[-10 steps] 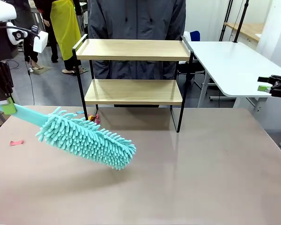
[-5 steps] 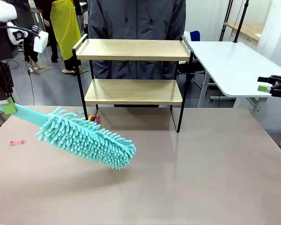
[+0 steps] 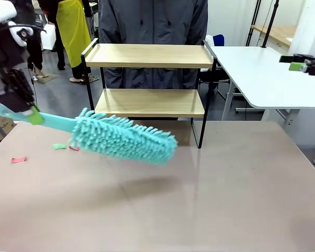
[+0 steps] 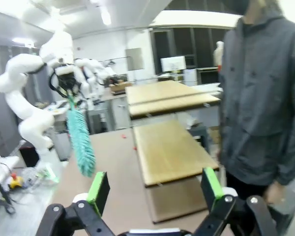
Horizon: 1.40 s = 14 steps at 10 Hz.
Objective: Clean the shelf.
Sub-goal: Hand the Duster back to the human.
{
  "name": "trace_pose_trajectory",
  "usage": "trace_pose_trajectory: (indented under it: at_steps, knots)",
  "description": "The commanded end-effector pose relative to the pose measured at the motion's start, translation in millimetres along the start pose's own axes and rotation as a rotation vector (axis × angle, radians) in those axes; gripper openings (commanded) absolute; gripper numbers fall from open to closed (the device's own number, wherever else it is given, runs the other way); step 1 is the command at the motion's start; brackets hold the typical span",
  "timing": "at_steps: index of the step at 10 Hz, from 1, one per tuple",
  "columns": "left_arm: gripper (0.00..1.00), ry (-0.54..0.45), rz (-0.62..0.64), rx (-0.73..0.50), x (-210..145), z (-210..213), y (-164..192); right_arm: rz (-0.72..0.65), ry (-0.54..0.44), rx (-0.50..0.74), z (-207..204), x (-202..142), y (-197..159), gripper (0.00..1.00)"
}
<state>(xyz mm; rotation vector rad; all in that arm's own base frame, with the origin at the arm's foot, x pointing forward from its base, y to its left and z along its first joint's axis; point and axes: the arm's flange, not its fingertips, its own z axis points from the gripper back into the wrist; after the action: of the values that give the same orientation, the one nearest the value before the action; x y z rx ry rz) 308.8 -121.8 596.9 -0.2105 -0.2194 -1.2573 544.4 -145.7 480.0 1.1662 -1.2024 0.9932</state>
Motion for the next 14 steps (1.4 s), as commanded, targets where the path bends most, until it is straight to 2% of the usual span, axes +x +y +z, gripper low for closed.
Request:
trace_pose_trajectory:
  at_steps: [1, 3, 4, 5, 7, 8, 10, 11, 12, 14]
  knots:
    - [0.13, -0.147, -0.055, 0.020, -6.8, -21.7, -2.1, -0.101, 0.057, 0.058, -26.9, 15.4, 29.7, 1.00]
    - [0.13, -0.242, -0.053, 0.039, -6.1, -44.5, 0.0, -0.140, 0.098, 0.085, -53.2, 22.4, 71.7, 1.00]
    - [0.13, -0.321, -0.050, 0.053, -6.1, -54.9, 2.6, -0.164, 0.101, 0.096, -63.0, 20.2, 84.1, 1.00]
    - [0.13, -0.400, -0.089, 0.041, -7.4, -71.2, 3.3, -0.194, 0.120, 0.096, -74.0, 8.9, 99.9, 1.00]
    - [0.13, -0.493, -0.174, -0.014, -10.9, -91.0, 11.0, -0.174, 0.138, 0.085, -86.4, -8.4, 114.6, 1.00]
    - [0.13, -0.511, -0.201, -0.015, -12.5, -97.1, 13.5, -0.150, 0.104, 0.077, -89.9, -12.8, 114.9, 1.00]
    - [0.13, -0.479, -0.227, 0.018, -10.6, -103.6, 14.4, -0.166, 0.052, 0.048, -90.5, -22.6, 106.2, 1.00]
    - [0.13, -0.468, -0.243, 0.028, -4.7, -107.4, 13.0, -0.133, 0.028, 0.077, -81.9, -28.0, 98.5, 1.00]
    - [0.13, -0.427, -0.224, 0.044, -2.1, -105.5, 14.6, -0.180, 0.095, 0.079, -85.7, -19.9, 106.9, 1.00]
    - [0.13, -0.452, -0.222, 0.009, -5.9, -99.8, 16.6, -0.180, 0.095, 0.079, -85.7, -19.9, 106.9, 1.00]
